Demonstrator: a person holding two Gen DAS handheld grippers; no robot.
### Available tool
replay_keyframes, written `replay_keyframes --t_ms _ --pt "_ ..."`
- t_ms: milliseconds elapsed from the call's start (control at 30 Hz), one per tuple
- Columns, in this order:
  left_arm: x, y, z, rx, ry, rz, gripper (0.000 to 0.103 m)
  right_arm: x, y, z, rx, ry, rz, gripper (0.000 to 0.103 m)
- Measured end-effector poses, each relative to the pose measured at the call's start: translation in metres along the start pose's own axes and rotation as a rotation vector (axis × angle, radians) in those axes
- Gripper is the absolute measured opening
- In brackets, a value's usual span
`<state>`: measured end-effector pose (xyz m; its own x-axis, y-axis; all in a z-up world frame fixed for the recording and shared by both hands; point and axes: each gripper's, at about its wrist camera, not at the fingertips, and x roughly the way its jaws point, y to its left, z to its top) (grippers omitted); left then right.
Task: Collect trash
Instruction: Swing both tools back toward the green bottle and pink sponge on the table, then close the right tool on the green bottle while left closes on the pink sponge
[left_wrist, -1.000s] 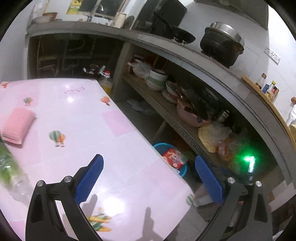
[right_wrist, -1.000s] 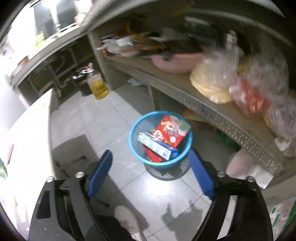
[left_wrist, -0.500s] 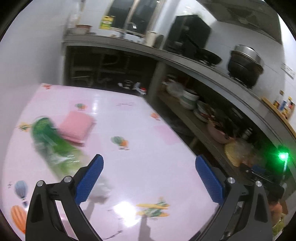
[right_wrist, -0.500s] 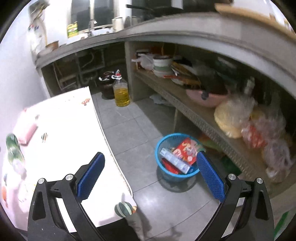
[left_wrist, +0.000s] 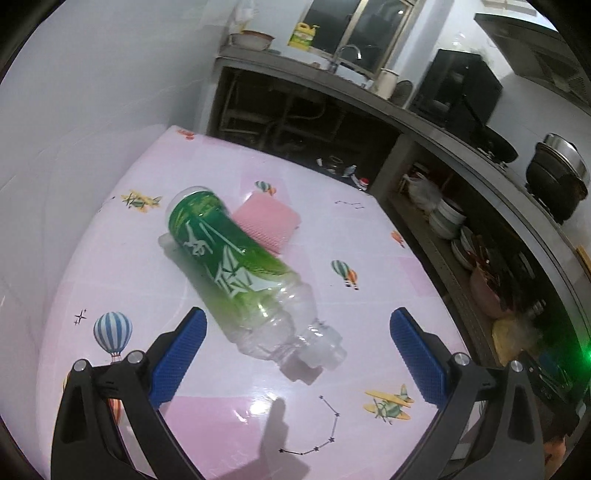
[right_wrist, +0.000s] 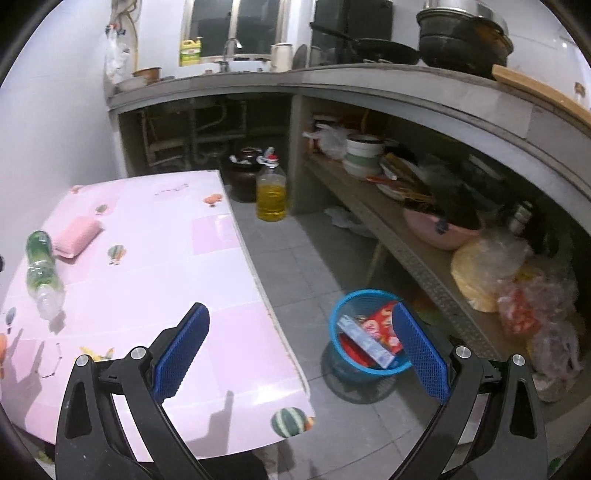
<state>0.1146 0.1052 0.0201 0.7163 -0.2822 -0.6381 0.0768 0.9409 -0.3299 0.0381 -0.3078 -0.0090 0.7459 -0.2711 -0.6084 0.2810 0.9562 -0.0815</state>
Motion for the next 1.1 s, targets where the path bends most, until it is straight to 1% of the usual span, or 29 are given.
replay_keyframes --t_ms 133,233,333,433,500,567,633,700,733,800,833,933,967,1000,1100 --pt "0.010 0.007 0.003 -0.025 0.017 0.009 0.097 -0.003 0.007 -0.002 -0.013 -0.003 0.035 0.095" --pt "0.019 0.016 0.009 -0.067 0.037 0.017 0.097 -0.004 0.013 -0.004 -0.019 -0.002 0.060 0.095" --pt "0.028 0.025 0.016 -0.097 0.034 0.029 0.097 -0.002 0.018 -0.004 -0.026 0.008 0.090 0.095" --pt "0.041 0.030 0.023 -0.106 0.052 0.077 0.097 -0.001 0.024 -0.005 -0.030 0.015 0.111 0.095" --pt "0.043 0.034 0.025 -0.119 0.058 0.092 0.097 -0.001 0.029 -0.004 -0.023 0.015 0.154 0.095" --pt "0.041 0.038 0.024 -0.130 0.058 0.090 0.097 0.000 0.036 0.001 -0.010 0.017 0.224 0.095" --pt "0.039 0.041 0.022 -0.129 0.058 0.101 0.097 0.003 0.046 0.011 -0.003 0.030 0.313 0.095" --pt "0.035 0.047 0.018 -0.124 0.059 0.134 0.097 0.010 0.071 0.029 -0.032 0.052 0.475 0.095" --pt "0.034 0.051 0.016 -0.128 0.058 0.147 0.097 0.014 0.083 0.035 -0.054 0.063 0.536 0.095" --pt "0.029 0.059 0.012 -0.138 0.056 0.164 0.097 0.026 0.121 0.051 -0.136 0.111 0.690 0.095" --pt "0.028 0.064 0.009 -0.143 0.057 0.171 0.097 0.035 0.147 0.059 -0.195 0.142 0.768 0.095" --pt "0.022 0.077 0.003 -0.159 0.064 0.198 0.097 0.058 0.200 0.069 -0.295 0.218 0.898 0.095" --pt "0.019 0.081 0.002 -0.166 0.064 0.204 0.097 0.072 0.227 0.073 -0.329 0.262 0.954 0.095" --pt "0.017 0.084 0.001 -0.170 0.063 0.208 0.097 0.082 0.242 0.076 -0.353 0.291 0.969 0.094" --pt "0.010 0.093 -0.001 -0.177 0.056 0.219 0.097 0.109 0.293 0.079 -0.439 0.357 0.957 0.088"
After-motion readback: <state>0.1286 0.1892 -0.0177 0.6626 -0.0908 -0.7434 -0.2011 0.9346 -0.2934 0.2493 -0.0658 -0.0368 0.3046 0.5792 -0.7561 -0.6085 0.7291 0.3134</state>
